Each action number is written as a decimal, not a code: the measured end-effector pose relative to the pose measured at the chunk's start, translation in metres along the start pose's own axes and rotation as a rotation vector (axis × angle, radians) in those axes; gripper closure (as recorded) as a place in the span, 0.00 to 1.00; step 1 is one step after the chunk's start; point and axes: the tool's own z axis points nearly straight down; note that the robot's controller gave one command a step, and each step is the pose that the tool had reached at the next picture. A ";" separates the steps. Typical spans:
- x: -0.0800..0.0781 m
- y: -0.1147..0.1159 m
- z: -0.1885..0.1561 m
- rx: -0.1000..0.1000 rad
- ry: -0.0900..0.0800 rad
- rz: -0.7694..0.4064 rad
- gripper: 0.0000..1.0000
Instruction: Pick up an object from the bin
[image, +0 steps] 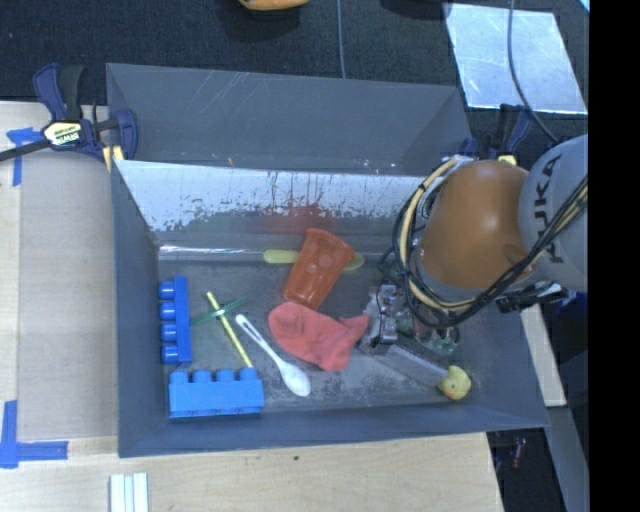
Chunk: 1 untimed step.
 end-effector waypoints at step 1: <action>-0.006 0.005 -0.063 0.000 -0.001 -0.252 1.00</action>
Offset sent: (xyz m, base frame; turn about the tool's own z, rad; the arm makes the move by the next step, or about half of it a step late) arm 0.0361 0.0155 -0.0666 -0.3187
